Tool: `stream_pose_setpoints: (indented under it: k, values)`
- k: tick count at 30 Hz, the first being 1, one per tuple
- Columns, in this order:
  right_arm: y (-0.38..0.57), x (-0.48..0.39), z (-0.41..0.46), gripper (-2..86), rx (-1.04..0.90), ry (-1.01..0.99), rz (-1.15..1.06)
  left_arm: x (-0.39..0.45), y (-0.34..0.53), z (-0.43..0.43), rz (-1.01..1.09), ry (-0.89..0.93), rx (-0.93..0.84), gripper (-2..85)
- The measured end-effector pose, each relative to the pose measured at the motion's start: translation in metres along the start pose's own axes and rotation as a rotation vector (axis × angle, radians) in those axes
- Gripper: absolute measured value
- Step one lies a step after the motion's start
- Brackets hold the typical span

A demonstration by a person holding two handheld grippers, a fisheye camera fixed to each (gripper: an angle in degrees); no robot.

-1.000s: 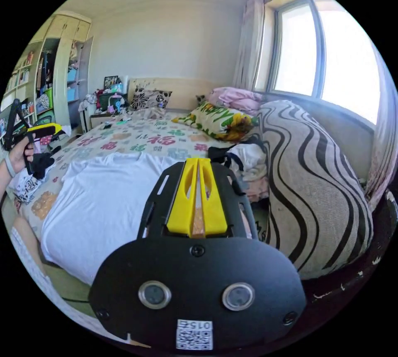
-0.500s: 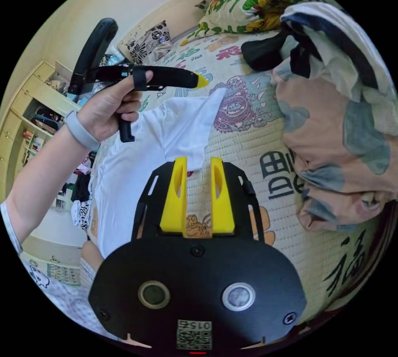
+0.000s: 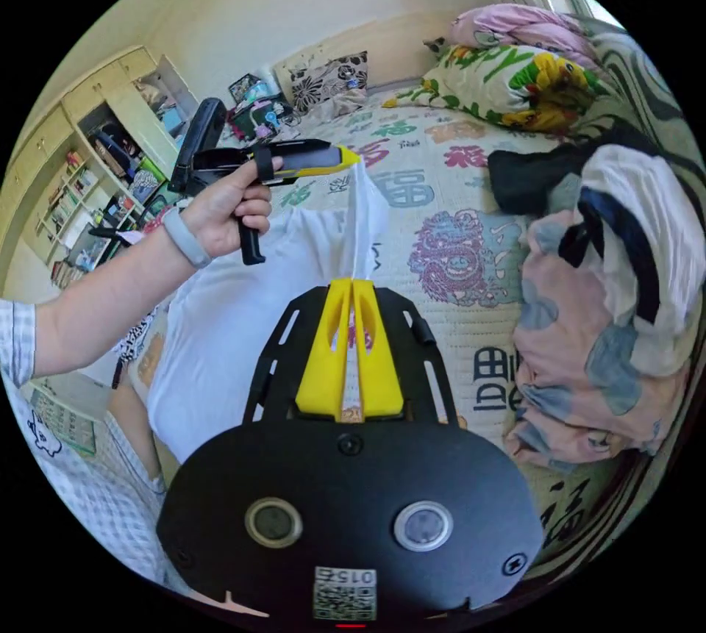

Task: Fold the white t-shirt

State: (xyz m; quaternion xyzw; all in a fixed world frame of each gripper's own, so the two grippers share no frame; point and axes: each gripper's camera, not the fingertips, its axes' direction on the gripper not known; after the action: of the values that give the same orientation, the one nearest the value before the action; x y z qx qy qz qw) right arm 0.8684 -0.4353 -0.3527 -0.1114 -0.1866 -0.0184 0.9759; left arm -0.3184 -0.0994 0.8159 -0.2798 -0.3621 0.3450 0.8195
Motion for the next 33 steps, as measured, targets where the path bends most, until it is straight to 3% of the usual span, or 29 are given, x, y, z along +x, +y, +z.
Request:
stream_pose_setpoints:
  k: [5,9,15,18,21,25,27,33]
  values:
    - [-0.020,-0.072,0.019,-1.0,-0.059,-0.019,-0.233,-0.072,0.075,-0.095,-0.189,0.001,0.200,-0.4]
    - [-0.019,-0.123,0.070,-1.0,-0.186,-0.017,-0.359,-0.110,0.126,-0.117,-0.303,-0.025,0.188,0.1]
    - [-0.015,-0.151,0.131,-0.7,-0.376,-0.001,-0.364,-0.134,0.170,-0.142,-0.409,-0.115,0.149,4.7]
    - [-0.023,-0.156,0.126,-0.3,-0.297,0.017,-0.347,-0.119,0.158,-0.155,-0.313,-0.144,0.156,6.3]
    - [-0.041,-0.157,0.133,1.6,-0.232,0.033,-0.323,-0.104,0.131,-0.141,-0.203,-0.212,0.056,7.7]
    - [-0.056,-0.174,0.189,2.9,-0.386,0.017,-0.358,-0.115,0.122,-0.112,-0.228,-0.268,-0.092,4.3]
    - [-0.054,-0.182,0.209,1.4,-0.428,0.045,-0.383,-0.116,0.124,-0.118,-0.217,-0.281,-0.077,2.9]
    - [-0.062,-0.196,0.217,-0.2,-0.380,0.004,-0.391,-0.105,0.135,-0.155,-0.123,-0.326,-0.107,2.9]
